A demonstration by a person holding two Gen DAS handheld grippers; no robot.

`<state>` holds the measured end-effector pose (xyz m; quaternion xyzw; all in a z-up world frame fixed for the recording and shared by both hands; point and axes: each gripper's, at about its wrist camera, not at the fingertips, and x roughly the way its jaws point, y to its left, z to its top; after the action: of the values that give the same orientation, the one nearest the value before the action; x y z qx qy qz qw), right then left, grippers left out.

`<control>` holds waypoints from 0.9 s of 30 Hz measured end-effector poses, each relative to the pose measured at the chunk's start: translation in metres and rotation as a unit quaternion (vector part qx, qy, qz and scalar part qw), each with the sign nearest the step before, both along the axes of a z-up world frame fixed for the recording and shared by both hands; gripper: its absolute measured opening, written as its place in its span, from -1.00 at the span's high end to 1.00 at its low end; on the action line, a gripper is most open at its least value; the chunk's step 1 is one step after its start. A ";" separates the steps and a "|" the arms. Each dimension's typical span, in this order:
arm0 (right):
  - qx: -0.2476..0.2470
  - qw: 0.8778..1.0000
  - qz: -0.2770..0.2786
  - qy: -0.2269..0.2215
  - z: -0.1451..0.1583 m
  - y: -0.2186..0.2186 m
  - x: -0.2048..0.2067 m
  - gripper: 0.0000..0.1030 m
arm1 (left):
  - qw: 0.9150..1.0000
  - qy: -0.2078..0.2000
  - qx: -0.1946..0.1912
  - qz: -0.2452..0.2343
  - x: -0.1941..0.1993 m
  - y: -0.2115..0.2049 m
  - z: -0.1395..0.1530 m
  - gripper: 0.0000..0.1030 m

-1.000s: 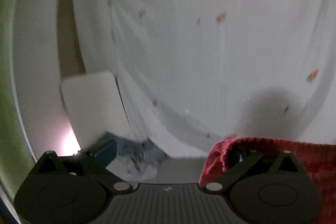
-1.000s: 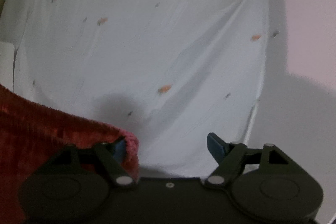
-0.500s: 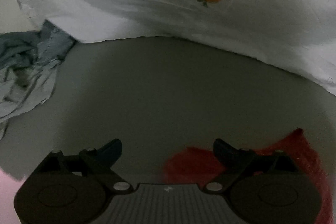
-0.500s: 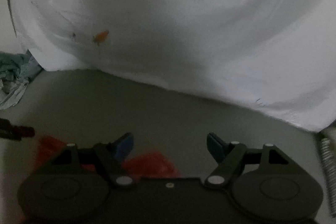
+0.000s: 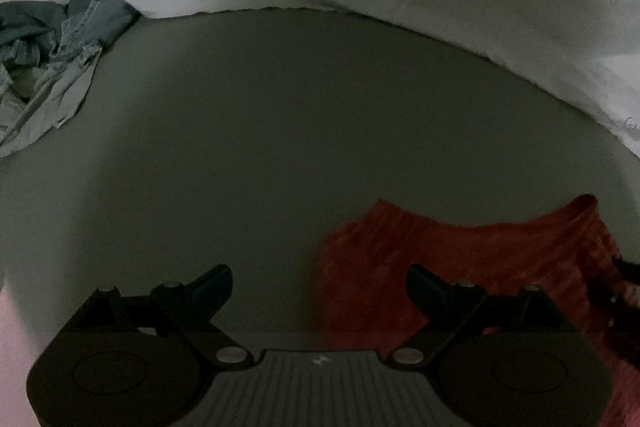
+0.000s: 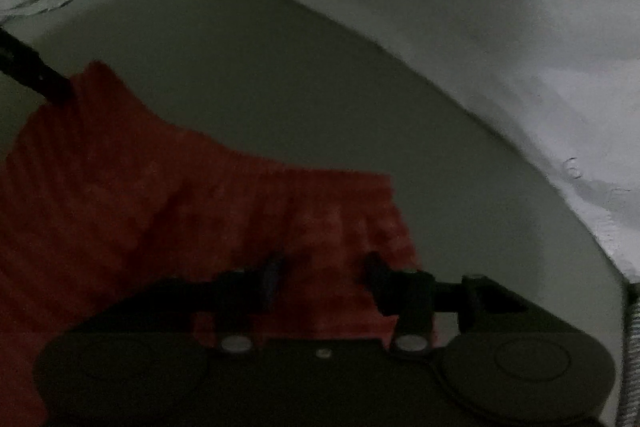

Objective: Fold clothes

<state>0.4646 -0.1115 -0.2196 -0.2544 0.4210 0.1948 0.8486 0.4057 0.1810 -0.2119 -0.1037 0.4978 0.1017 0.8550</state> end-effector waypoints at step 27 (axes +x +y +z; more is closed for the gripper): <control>0.191 0.974 -0.123 0.010 0.046 -0.130 0.083 -0.32 | 0.980 -0.031 -0.128 -0.150 0.073 -0.035 -0.022 -0.80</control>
<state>0.5479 -0.2414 -0.1736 -0.0320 0.4124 0.1682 0.8948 0.4789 0.1465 -0.2334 -0.1399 0.4899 -0.0955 0.8552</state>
